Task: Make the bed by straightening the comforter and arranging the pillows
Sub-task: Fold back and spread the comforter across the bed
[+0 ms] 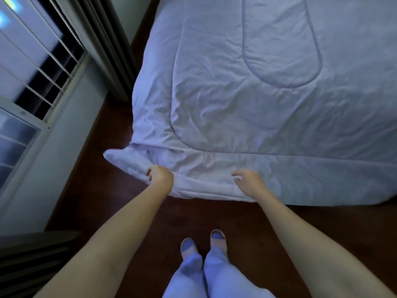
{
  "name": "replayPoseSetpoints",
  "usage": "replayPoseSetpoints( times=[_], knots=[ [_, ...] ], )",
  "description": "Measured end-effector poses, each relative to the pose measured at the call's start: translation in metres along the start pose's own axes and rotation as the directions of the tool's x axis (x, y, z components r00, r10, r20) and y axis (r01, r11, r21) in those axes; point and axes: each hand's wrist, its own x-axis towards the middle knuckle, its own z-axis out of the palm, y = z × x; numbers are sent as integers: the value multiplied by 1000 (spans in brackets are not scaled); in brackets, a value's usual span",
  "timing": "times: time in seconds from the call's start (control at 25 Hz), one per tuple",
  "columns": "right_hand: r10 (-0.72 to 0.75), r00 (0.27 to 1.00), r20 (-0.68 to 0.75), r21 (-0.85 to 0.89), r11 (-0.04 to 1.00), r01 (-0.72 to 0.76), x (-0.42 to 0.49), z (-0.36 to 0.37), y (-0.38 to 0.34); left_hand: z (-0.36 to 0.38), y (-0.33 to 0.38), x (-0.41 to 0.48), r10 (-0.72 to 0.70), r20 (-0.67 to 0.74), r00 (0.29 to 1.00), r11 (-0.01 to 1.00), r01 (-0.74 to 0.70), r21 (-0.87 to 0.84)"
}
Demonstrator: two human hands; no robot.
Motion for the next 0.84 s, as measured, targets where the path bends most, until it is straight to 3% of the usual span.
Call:
replayPoseSetpoints(
  times=[0.08,0.16,0.24,0.32,0.4,0.48,0.6,0.84],
  knots=[
    [-56,996,-75,144,987,67,1,-11,-20,-13,-10,-9,5,-49,999,996,-9,-87],
    [-108,973,-203,300,939,166,0,-27,-46,-33,-26,-21,-47,-174,984,949,-10,-316],
    [-132,942,-309,473,838,273,-3,-47,-76,-60,-42,-36,-161,-273,948,732,-71,-677],
    [-168,899,-405,558,733,389,-7,-68,-104,-86,-53,-52,-311,-387,868,462,-217,-860],
    [-204,858,-471,578,664,475,-5,-87,-130,-108,-68,-62,-436,-479,762,312,-371,-875],
    [-237,827,-510,575,621,532,-2,-107,-155,-123,-90,-68,-563,-482,671,138,-499,-856],
    [-262,786,-559,562,578,592,6,-134,-198,-134,-135,-65,-676,-394,623,-98,-605,-790],
    [-238,724,-648,545,519,658,53,-155,-314,-134,-248,-22,-731,-400,552,-186,-726,-662]
  ],
)
